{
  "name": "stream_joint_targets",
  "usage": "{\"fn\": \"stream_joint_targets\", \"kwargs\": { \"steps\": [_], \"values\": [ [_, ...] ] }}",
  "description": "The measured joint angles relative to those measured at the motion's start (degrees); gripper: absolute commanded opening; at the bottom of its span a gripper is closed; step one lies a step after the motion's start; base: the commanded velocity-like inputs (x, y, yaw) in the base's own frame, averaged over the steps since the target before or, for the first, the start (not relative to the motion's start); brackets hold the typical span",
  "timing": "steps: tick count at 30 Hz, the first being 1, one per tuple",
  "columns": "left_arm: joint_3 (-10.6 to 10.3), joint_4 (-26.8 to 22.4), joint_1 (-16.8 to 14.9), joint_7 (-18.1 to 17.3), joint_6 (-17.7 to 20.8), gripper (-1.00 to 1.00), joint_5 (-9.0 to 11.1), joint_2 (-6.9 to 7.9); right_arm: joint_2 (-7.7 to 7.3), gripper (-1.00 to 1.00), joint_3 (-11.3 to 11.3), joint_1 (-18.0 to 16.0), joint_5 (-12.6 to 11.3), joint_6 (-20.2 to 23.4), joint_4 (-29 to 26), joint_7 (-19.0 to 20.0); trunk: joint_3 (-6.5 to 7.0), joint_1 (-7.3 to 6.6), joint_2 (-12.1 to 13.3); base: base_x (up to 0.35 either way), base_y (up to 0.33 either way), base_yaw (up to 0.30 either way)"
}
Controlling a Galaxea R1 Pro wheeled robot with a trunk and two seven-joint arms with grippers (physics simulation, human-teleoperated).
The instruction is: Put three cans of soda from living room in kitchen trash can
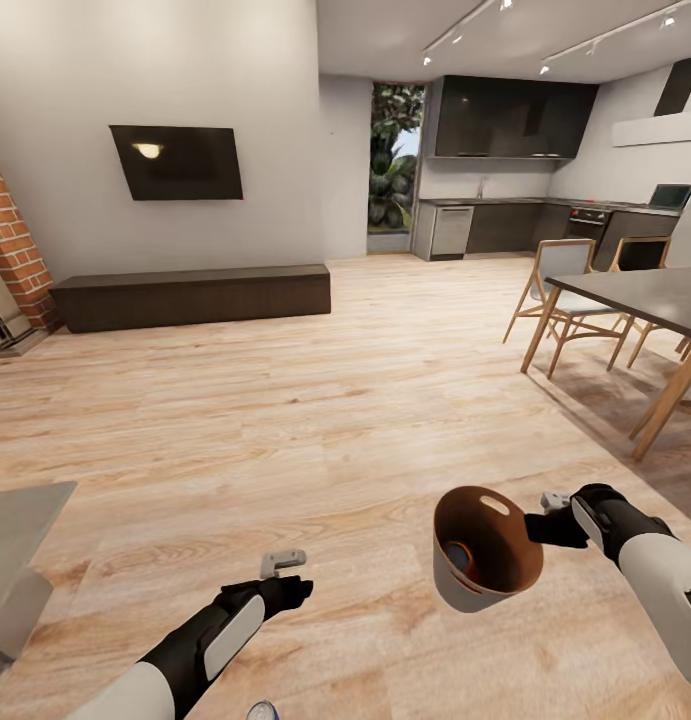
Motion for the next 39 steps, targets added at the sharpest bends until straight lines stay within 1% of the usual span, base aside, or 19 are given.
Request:
{"fn": "stream_joint_targets", "kwargs": {
  "steps": [5,11,15,20,25,27,29,31,33,34,36,39],
  "values": [
    [-0.02,-0.01,0.0,0.11,0.6,1.0,-0.01,-0.01,0.54,-1.0,0.06,0.0,-0.13,0.1,0.6,-0.03,0.0,0.0,0.0,0.085,0.079,0.0],
    [-0.03,-0.01,0.0,0.23,0.18,1.0,-0.09,-0.45,0.57,-1.0,-0.44,-0.02,-0.94,0.14,0.68,-0.01,0.0,0.0,0.0,0.157,0.06,0.0],
    [-0.03,0.0,0.0,0.32,0.02,1.0,-0.04,-0.96,0.43,-1.0,-0.16,0.02,-0.06,-0.04,0.67,-0.05,0.0,0.0,0.0,0.035,0.01,0.0],
    [-0.03,0.01,0.0,0.34,-0.03,1.0,-0.06,-1.19,0.59,-1.0,-0.32,0.06,-0.55,0.0,0.63,-0.22,0.0,0.0,0.0,0.007,0.002,0.0],
    [-0.03,0.01,0.0,0.51,0.08,1.0,-0.02,-1.27,0.6,-1.0,-0.19,0.07,0.02,-0.07,0.26,-0.65,0.0,0.0,0.0,0.001,0.0,0.0],
    [-0.03,0.01,0.0,0.7,0.3,1.0,0.0,-1.43,0.5,-1.0,-0.3,0.07,-0.13,0.01,0.1,-0.56,0.0,0.0,0.0,0.0,0.0,0.0],
    [-0.03,0.16,0.0,1.21,0.77,1.0,0.05,-1.99,0.34,-1.0,-0.34,0.07,-0.32,0.14,0.02,-0.34,0.0,0.0,0.0,0.0,0.0,0.0],
    [0.0,2.04,0.0,2.23,0.9,1.0,0.27,-2.51,0.31,-1.0,-0.32,0.08,-0.25,0.16,-0.02,-0.27,0.0,0.0,0.0,0.0,0.0,0.0],
    [-0.01,5.84,0.01,4.23,1.01,1.0,0.42,-4.29,0.33,-1.0,-0.26,0.08,-0.23,0.15,-0.05,-0.23,0.0,0.0,0.0,0.0,0.0,0.0],
    [-0.03,7.09,-0.01,4.61,1.01,1.0,0.42,-4.81,0.35,-1.0,-0.23,0.07,-0.27,0.17,-0.06,-0.2,0.0,0.0,0.0,0.0,0.0,0.0],
    [-0.08,11.34,-0.1,5.52,1.02,1.0,0.53,-6.37,0.39,-1.0,-0.31,0.03,-0.49,0.7,-0.08,-0.12,0.0,0.0,0.0,0.0,0.0,0.0],
    [0.06,14.22,-0.15,5.91,1.03,1.0,0.58,-6.95,0.42,-1.0,-0.52,0.02,-0.83,2.68,-0.21,-0.1,0.0,0.0,0.0,0.0,0.0,0.0]
  ]
}}
